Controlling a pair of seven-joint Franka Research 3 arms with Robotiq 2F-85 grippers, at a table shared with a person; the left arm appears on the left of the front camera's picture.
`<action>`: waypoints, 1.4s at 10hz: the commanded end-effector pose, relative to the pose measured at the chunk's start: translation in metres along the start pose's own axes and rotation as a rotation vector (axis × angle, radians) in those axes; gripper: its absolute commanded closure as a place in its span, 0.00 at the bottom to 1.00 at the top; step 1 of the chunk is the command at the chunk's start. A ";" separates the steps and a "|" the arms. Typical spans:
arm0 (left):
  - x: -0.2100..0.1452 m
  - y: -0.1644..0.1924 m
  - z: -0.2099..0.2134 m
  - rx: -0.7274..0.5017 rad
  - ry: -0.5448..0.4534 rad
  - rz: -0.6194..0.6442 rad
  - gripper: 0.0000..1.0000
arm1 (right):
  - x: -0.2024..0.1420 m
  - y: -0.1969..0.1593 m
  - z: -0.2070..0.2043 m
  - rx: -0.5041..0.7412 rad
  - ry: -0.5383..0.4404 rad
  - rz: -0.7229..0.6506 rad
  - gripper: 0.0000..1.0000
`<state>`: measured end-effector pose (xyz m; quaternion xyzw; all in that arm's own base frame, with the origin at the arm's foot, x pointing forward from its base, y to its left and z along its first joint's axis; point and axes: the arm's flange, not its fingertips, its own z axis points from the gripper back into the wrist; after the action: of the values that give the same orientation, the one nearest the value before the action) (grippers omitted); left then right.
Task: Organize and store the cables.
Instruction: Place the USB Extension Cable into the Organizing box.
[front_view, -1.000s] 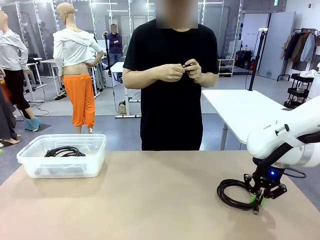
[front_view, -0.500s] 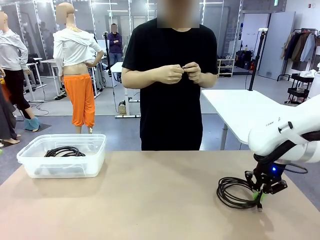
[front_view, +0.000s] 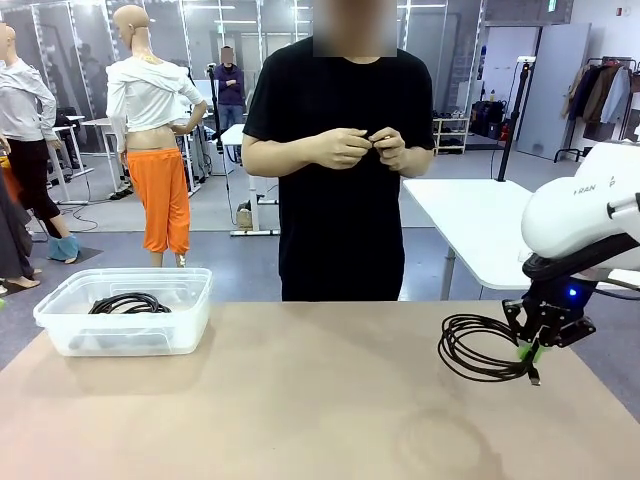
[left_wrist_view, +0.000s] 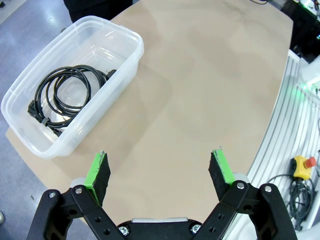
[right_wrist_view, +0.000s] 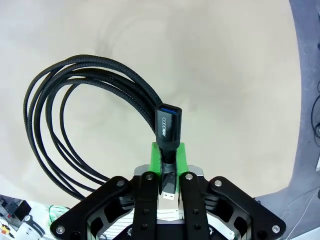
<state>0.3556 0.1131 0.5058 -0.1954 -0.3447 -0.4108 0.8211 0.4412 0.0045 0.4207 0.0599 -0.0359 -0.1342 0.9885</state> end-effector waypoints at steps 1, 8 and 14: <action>-0.001 0.001 0.000 0.009 0.008 -0.017 0.00 | 0.002 0.000 -0.003 -0.002 0.006 -0.021 1.00; -0.001 0.001 0.000 0.009 0.008 -0.017 0.00 | -0.010 0.047 0.005 0.050 -0.029 0.181 0.87; -0.001 0.001 0.000 0.009 0.008 -0.017 0.00 | -0.064 0.234 -0.034 0.040 0.010 0.236 0.87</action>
<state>0.3555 0.1135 0.5057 -0.1958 -0.3450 -0.4105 0.8210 0.4312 0.2319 0.4225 0.0863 -0.0277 0.0112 0.9958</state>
